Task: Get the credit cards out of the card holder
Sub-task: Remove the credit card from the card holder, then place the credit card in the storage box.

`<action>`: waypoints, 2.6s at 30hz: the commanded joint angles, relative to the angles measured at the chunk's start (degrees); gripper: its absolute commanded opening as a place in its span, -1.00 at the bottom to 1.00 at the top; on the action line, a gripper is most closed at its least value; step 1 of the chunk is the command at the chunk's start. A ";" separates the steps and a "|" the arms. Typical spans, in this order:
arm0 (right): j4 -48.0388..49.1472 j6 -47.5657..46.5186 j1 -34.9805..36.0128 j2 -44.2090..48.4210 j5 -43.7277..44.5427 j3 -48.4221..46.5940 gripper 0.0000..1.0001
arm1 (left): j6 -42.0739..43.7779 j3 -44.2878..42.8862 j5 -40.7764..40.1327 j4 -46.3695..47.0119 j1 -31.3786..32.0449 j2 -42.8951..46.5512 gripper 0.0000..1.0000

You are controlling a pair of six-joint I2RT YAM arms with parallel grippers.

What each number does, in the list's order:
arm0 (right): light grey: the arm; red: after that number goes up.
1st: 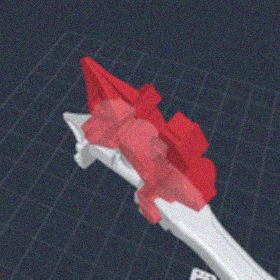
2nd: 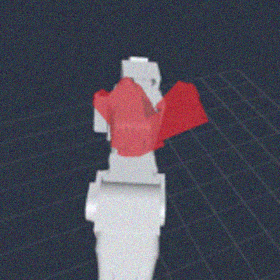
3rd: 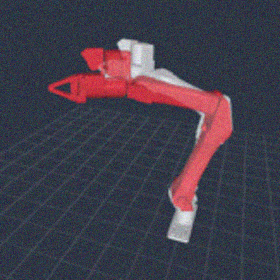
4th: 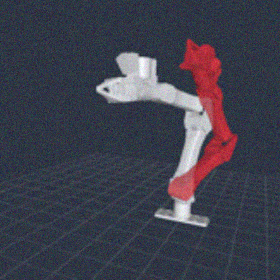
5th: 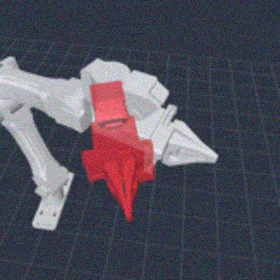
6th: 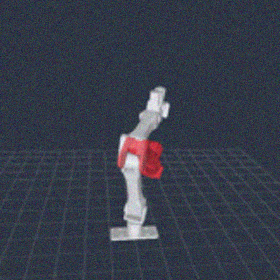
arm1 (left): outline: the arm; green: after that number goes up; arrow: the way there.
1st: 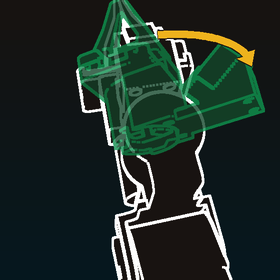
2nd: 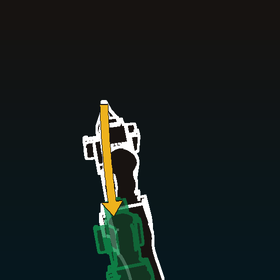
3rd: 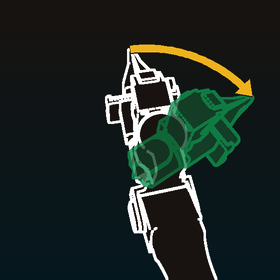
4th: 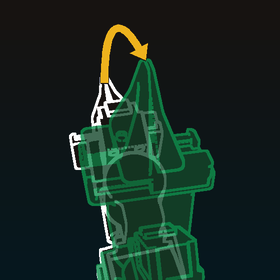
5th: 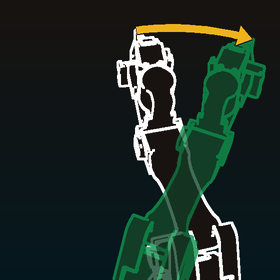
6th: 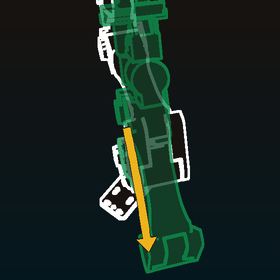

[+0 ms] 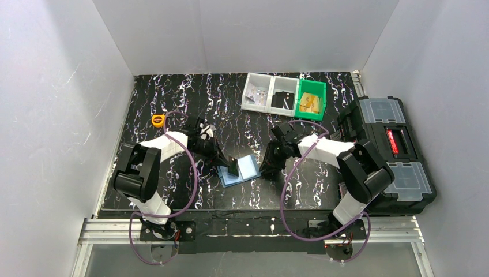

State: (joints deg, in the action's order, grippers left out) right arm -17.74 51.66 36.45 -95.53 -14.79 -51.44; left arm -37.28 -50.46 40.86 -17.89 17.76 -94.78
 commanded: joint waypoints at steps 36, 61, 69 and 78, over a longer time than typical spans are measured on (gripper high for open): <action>32.09 14.08 -5.24 20.12 -15.84 5.86 0.26 | -36.17 0.70 19.24 42.31 -0.22 7.77 -1.00; -5.20 -11.21 -20.78 5.29 0.80 -22.47 -0.97 | 1.92 -14.33 -3.68 -14.06 2.46 10.71 0.96; -7.90 -15.08 -24.38 -10.64 0.78 -40.73 -0.97 | 2.63 -12.14 -2.12 -14.77 2.46 13.12 0.97; -12.51 -16.53 -25.45 -26.45 0.45 -59.91 -0.97 | 3.27 -11.80 -2.11 -17.16 2.46 16.43 0.96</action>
State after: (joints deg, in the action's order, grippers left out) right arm -27.81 37.10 11.35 -117.27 -14.09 -103.09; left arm -35.09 -62.48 38.33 -32.34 20.10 -82.15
